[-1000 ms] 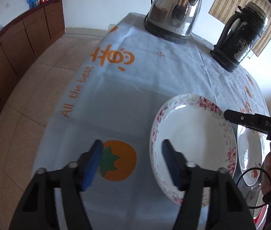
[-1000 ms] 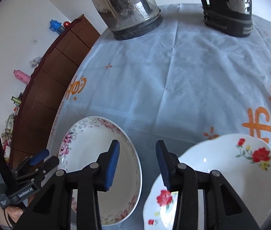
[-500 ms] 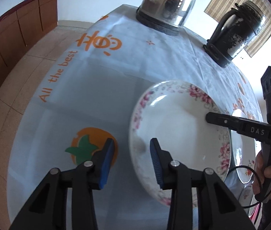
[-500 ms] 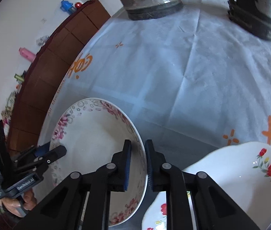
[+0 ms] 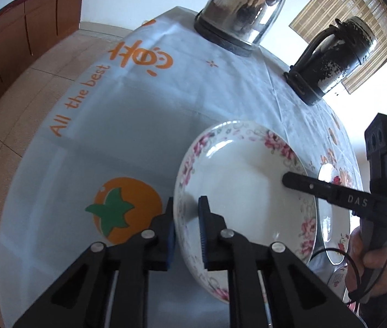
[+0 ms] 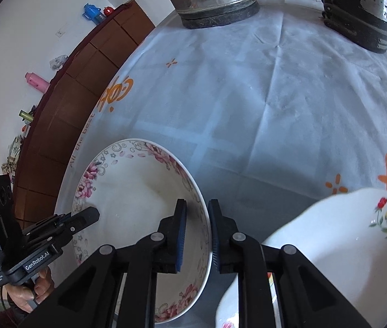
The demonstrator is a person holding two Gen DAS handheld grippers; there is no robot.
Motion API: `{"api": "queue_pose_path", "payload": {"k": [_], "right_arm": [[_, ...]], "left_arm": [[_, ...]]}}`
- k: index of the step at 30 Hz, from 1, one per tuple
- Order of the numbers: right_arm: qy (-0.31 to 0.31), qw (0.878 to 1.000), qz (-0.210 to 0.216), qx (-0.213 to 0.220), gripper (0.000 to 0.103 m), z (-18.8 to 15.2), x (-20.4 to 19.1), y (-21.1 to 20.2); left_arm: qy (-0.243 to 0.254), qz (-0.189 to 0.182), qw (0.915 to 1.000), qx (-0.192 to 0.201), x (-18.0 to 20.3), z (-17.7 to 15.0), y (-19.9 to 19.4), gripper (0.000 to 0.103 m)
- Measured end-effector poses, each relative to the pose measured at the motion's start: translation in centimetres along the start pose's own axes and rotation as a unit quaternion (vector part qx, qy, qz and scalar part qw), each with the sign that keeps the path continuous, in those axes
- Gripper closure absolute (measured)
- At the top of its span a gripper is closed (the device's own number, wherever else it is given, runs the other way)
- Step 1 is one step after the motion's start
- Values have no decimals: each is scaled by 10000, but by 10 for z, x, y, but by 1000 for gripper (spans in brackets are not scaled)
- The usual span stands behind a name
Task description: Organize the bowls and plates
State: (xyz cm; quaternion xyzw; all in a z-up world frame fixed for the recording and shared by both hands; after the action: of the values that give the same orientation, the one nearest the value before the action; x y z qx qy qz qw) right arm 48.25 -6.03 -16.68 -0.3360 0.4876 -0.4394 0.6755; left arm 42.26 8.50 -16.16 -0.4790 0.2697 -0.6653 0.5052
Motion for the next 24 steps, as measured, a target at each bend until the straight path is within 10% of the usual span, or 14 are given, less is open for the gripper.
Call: {"api": "queue_pose_path", "payload": {"k": [24], "right_arm": [[164,9994,269,165,85,-100,-48,-97]], "left_arm": [[512,233,9975,417,26,-63,-115,91]]}}
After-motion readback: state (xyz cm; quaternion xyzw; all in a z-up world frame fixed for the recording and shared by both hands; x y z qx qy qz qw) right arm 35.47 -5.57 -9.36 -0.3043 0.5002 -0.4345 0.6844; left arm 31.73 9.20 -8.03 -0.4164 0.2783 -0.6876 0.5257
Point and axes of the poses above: each gripper's, at about its wrist camera, not at the fingertips, and y roughly the way its jaws point, x to its right, z to its top, the point moved 10 cm from there along y, roughly the way its jaws point, and after that the axes turned 1 degree about x, right-handed, at the moved point
